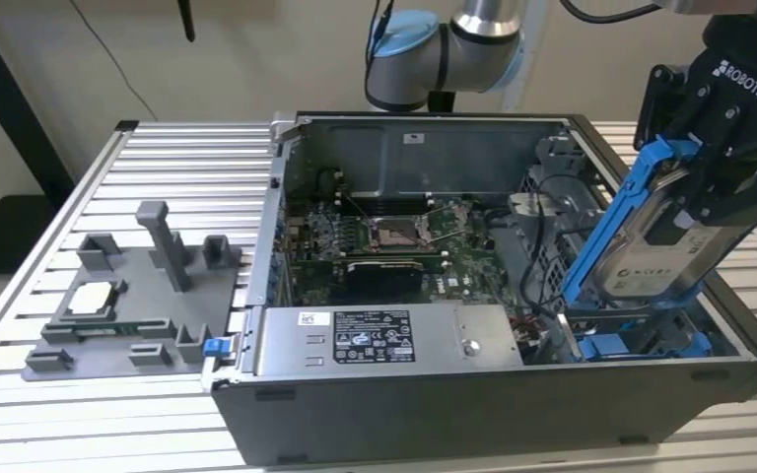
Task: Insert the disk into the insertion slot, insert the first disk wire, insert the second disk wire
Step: 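Insert the disk into the insertion slot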
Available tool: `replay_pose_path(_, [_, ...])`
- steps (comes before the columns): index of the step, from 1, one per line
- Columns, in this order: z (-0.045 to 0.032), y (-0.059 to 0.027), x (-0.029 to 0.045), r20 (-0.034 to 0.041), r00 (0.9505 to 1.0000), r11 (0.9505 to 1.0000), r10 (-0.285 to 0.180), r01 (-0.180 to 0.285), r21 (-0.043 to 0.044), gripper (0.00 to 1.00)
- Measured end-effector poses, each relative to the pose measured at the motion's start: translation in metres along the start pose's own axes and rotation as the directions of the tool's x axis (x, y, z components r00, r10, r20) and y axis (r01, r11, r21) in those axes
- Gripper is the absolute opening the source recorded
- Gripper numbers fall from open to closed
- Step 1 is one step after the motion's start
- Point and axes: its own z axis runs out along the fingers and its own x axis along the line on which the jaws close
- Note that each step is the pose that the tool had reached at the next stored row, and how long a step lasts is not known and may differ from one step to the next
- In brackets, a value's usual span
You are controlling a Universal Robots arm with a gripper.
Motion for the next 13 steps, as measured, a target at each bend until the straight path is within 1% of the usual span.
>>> replay_pose_path(3, [0.0003,0.0,0.0,0.0002,1.0,1.0,0.0,0.0,0.0,0.0])
replay_pose_path(5, [0.0019,-0.0001,0.0,0.002,1.0,1.0,0.0,0.0,0.0,0.0])
replay_pose_path(9, [0.0085,-0.0012,0.0001,0.0058,1.0,1.0,0.0,0.0,0.0,0.0])
replay_pose_path(13, [0.0137,-0.0034,0.0001,0.0077,1.0,1.0,0.0,0.0,0.0016,0.0])
